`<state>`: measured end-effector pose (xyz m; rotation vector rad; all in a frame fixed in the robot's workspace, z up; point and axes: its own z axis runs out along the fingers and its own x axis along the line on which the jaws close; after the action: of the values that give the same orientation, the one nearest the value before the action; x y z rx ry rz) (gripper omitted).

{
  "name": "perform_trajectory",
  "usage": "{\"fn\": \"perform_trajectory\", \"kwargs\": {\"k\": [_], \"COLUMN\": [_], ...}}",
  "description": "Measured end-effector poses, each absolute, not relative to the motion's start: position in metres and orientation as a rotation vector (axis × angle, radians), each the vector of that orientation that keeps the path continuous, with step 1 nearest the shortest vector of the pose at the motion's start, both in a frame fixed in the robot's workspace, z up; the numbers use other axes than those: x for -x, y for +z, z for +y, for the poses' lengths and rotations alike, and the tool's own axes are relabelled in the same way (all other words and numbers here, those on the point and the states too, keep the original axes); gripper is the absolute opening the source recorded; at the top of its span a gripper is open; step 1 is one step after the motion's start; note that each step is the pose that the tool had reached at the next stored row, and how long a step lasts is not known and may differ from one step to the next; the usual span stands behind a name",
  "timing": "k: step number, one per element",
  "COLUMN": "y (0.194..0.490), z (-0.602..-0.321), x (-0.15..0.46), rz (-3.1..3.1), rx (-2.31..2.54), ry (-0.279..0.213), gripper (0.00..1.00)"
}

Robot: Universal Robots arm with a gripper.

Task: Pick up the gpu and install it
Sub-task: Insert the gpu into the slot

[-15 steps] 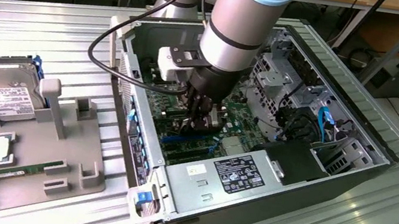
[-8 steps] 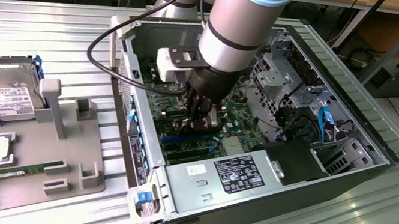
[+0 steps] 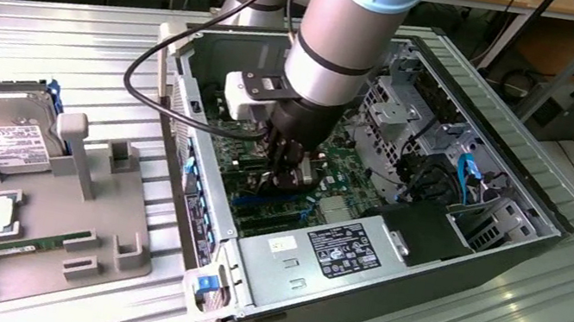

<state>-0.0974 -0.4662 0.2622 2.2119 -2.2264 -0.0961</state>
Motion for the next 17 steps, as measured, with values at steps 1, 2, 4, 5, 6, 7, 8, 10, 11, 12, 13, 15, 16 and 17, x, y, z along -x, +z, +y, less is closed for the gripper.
{"fn": "perform_trajectory", "kwargs": {"k": [1,2,4,5,6,7,8,10,11,12,13,15,16,17], "y": [0.2617,0.2611,0.2597,0.2591,0.2582,0.2575,0.2563,0.2542,0.2541,0.2541,0.254,0.254,0.254,0.254], "z": [-0.4663,-0.4663,-0.4663,-0.4663,-0.4663,-0.4663,-0.4663,-0.4663,-0.4662,-0.4663,-0.4663,-0.4663,-0.4663,-0.4663], "x": [0.0974,0.0974,0.0974,0.0974,0.0975,0.0974,0.0974,0.0974,0.0974,0.0974,0.0974,0.0974,0.0974,0.0974], "rz": [-2.226,-2.224,-2.223,-2.222,-2.22,-2.219,-2.218,-2.216,-2.216,-2.216,-2.216,-2.216,-2.216,-2.216], "rx": [-2.212,-2.211,-2.211,-2.211,-2.21,-2.21,-2.211,-2.212,-2.212,-2.212,-2.212,-2.212,-2.212,-2.212], "ry": [-0.096,-0.097,-0.098,-0.098,-0.099,-0.1,-0.101,-0.103,-0.103,-0.103,-0.103,-0.103,-0.103,-0.103], "gripper": [0.26,0.26,0.26,0.26,0.26,0.26,0.26,0.26,0.26,0.26,0.26,0.26,0.26,0.26]}}
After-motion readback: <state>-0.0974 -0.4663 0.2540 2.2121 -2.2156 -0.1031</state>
